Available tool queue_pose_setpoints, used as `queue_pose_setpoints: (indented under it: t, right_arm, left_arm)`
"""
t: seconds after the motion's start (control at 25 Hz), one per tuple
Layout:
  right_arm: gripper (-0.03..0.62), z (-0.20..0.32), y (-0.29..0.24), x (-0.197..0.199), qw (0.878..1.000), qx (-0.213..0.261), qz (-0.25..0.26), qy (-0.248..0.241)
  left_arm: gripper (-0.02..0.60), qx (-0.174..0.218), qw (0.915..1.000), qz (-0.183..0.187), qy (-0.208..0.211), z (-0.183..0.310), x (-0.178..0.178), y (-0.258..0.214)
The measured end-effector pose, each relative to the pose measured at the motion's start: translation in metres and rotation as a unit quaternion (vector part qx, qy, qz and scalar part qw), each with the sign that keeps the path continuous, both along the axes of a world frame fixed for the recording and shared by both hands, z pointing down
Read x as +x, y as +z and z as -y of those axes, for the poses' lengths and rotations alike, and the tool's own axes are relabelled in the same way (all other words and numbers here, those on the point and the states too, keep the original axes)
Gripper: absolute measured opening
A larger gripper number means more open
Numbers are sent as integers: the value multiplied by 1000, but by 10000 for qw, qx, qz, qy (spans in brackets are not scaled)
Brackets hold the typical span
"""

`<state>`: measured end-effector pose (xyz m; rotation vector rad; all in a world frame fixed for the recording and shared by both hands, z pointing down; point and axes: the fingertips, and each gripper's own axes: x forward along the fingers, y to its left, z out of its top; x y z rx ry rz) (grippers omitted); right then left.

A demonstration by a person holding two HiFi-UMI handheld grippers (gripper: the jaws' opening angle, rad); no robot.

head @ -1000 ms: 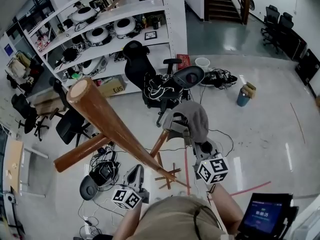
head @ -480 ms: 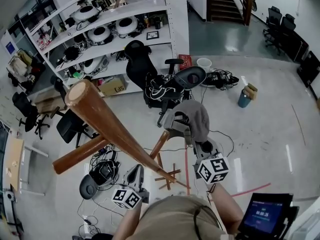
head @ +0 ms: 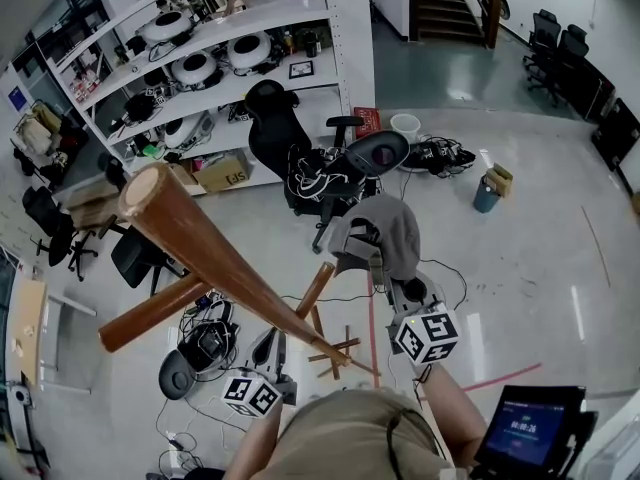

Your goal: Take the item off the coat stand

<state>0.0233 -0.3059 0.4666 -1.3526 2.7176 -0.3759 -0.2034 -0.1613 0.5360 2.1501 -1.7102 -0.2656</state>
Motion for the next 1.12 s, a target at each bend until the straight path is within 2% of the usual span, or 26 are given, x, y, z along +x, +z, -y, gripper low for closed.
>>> queue_pose_setpoints:
  t: [1.12]
  right_arm:
    - [34,-16,12,37,9996,-149,-56,227]
  left_arm:
    - [18,-84,9999,-37,70,-1,19,-5]
